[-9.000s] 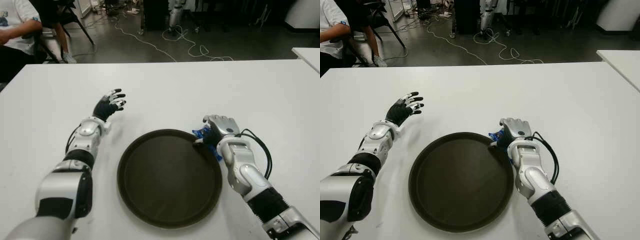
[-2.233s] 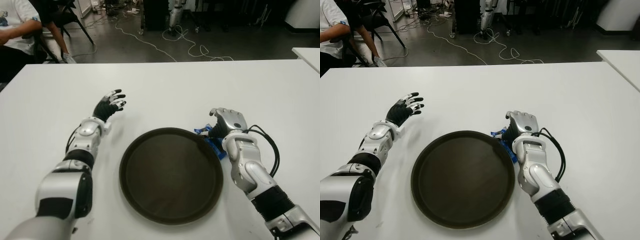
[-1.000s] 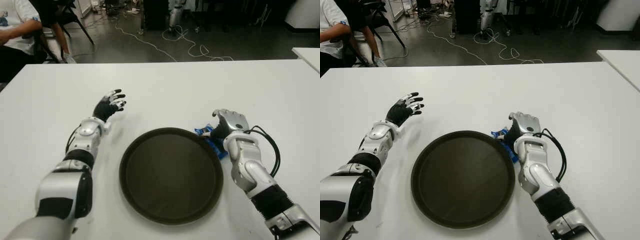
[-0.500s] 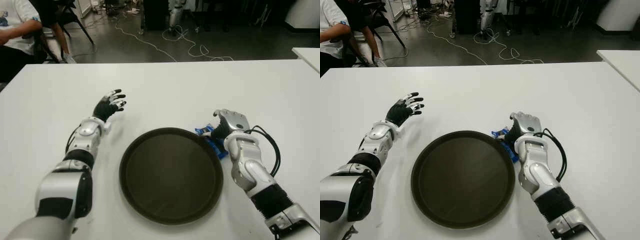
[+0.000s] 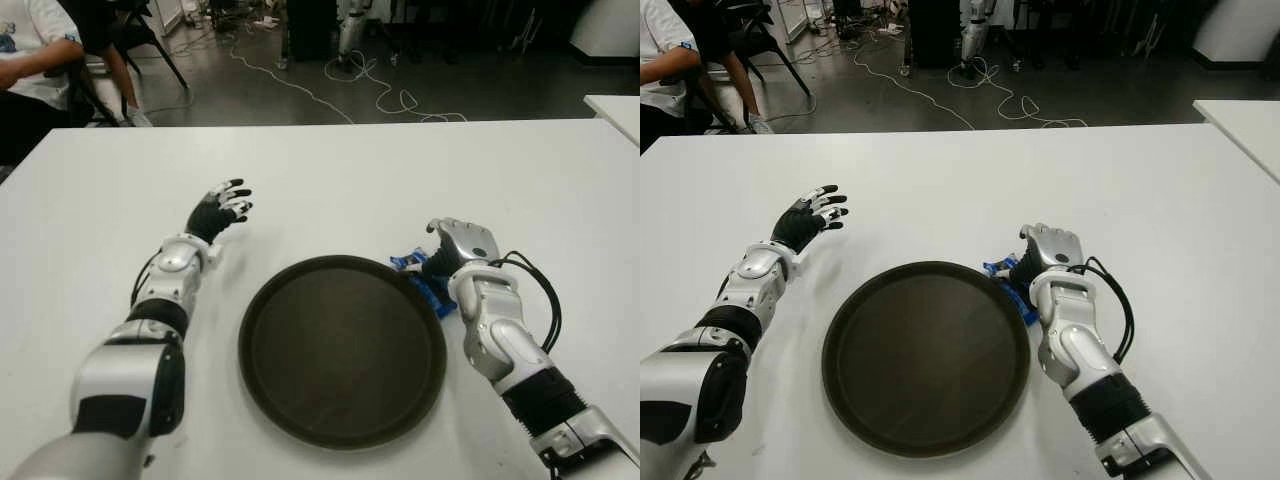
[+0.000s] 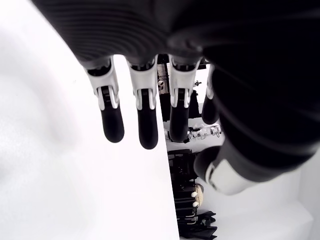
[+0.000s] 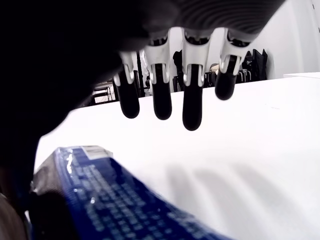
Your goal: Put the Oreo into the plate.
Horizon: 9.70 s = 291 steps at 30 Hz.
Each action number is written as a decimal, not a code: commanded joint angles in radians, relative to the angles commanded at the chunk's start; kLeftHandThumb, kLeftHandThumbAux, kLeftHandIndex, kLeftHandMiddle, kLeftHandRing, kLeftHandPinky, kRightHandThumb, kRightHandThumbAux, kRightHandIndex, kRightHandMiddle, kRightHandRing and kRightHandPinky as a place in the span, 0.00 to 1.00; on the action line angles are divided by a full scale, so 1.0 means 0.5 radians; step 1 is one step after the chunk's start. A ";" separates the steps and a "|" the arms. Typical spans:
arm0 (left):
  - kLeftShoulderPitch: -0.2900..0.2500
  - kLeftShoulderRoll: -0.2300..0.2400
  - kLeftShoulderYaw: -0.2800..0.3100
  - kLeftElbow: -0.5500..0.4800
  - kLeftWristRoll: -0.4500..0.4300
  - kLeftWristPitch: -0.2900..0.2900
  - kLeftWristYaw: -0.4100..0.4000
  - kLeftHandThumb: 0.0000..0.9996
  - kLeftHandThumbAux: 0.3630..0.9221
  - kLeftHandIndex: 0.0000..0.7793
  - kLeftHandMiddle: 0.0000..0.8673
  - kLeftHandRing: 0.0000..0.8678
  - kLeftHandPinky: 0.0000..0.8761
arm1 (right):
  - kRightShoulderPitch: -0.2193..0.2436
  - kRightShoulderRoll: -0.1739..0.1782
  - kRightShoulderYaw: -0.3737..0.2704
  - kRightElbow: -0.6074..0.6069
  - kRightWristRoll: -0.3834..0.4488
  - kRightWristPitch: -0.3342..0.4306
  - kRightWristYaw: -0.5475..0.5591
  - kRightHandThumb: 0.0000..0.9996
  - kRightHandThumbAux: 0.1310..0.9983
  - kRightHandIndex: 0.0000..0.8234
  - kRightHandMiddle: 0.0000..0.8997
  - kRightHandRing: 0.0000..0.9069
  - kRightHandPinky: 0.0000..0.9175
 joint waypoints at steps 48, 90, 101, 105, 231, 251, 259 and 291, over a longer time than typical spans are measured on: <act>-0.003 -0.004 -0.009 -0.005 0.013 -0.008 0.014 0.03 0.64 0.17 0.22 0.23 0.24 | 0.070 0.023 0.189 -0.126 -0.042 -0.052 0.195 0.00 0.51 0.32 0.31 0.34 0.37; 0.013 0.003 0.003 -0.024 -0.001 -0.009 -0.002 0.04 0.67 0.18 0.22 0.23 0.24 | 0.085 0.045 0.219 -0.151 -0.079 -0.004 0.187 0.00 0.49 0.32 0.32 0.37 0.41; 0.010 0.004 0.008 -0.019 -0.001 -0.008 0.006 0.05 0.66 0.19 0.24 0.25 0.28 | 0.123 0.019 0.143 -0.256 -0.060 -0.008 0.092 0.00 0.51 0.32 0.32 0.35 0.37; 0.009 0.006 0.000 -0.018 0.008 -0.012 0.009 0.04 0.65 0.19 0.23 0.24 0.26 | 0.139 0.013 0.113 -0.302 -0.058 -0.002 0.061 0.00 0.52 0.35 0.35 0.38 0.41; 0.010 -0.006 0.010 -0.021 -0.005 -0.011 0.001 0.04 0.61 0.17 0.23 0.23 0.25 | 0.058 -0.021 -0.002 -0.083 -0.023 -0.048 0.097 0.00 0.52 0.30 0.27 0.26 0.21; 0.020 0.005 0.006 -0.028 -0.001 -0.017 -0.001 0.02 0.62 0.19 0.24 0.24 0.26 | 0.089 -0.008 0.045 -0.059 -0.005 -0.098 0.056 0.00 0.54 0.31 0.28 0.28 0.26; 0.022 0.012 0.003 -0.031 0.003 -0.015 0.002 0.03 0.66 0.18 0.24 0.24 0.26 | 0.085 0.005 0.063 -0.057 -0.013 -0.061 0.091 0.00 0.54 0.29 0.28 0.29 0.29; 0.031 0.014 0.011 -0.039 -0.006 -0.039 0.004 0.01 0.71 0.19 0.24 0.24 0.26 | 0.085 0.011 0.080 -0.040 -0.006 -0.065 0.070 0.00 0.53 0.33 0.31 0.34 0.35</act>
